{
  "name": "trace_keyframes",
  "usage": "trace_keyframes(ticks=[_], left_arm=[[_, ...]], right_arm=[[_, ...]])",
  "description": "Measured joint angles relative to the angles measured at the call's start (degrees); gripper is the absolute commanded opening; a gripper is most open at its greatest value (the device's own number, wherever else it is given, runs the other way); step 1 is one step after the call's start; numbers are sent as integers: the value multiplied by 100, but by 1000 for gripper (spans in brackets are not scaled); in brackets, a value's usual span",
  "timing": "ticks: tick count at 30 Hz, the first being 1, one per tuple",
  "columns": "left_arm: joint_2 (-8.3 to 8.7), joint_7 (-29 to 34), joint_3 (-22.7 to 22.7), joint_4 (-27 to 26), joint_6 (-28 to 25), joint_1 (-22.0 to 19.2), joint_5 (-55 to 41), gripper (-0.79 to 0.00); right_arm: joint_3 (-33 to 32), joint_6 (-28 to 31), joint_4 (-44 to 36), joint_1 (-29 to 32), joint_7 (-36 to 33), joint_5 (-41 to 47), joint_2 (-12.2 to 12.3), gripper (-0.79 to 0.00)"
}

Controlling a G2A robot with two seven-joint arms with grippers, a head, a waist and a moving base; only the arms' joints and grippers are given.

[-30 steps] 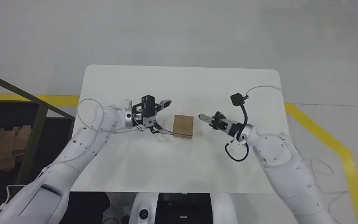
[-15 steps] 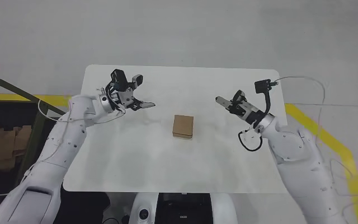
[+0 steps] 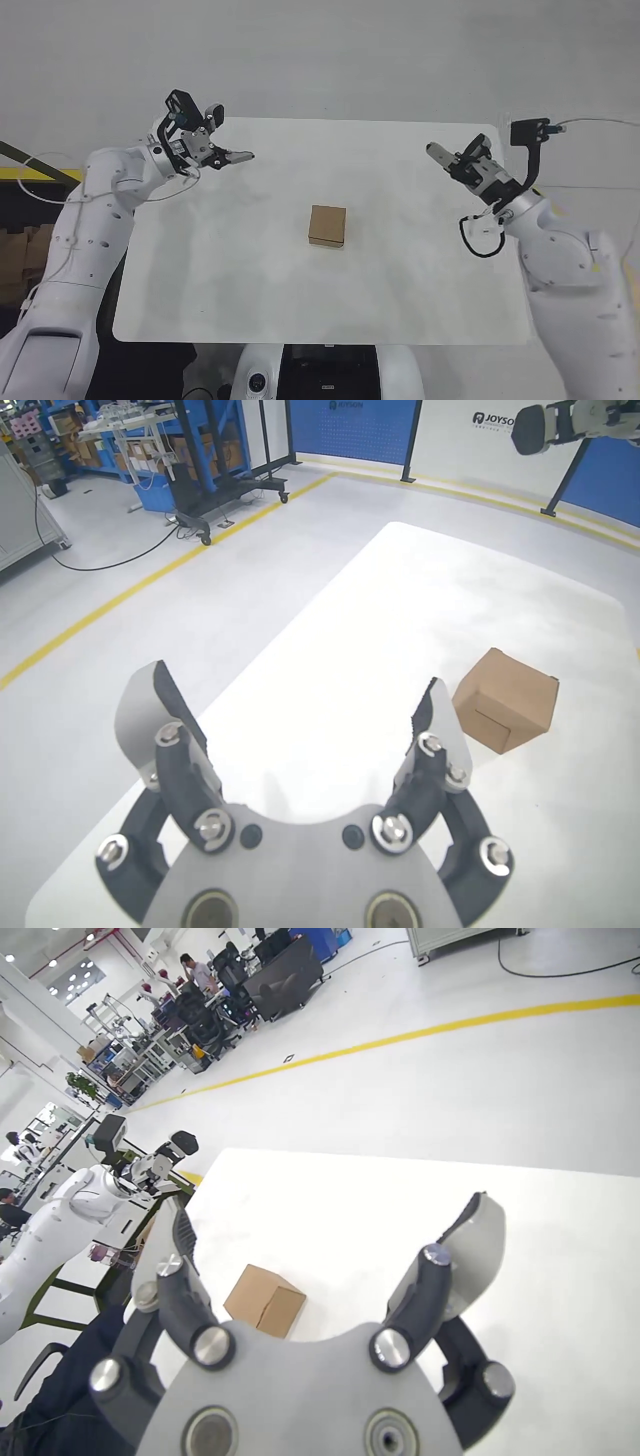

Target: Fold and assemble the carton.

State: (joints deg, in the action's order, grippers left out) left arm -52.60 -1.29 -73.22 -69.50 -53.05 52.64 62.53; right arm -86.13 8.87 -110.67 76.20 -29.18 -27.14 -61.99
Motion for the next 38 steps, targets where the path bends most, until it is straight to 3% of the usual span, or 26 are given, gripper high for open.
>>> trace_keyframes(ticks=[8,38], left_arm=[[-20,205,49,163,-148,-149,-270,-1],[-19,204,48,160,-143,-149,-264,0]], right_arm=[[-408,-106,-277,86,-156,-80,45,0],[-408,-107,-277,86,-158,-85,45,0]])
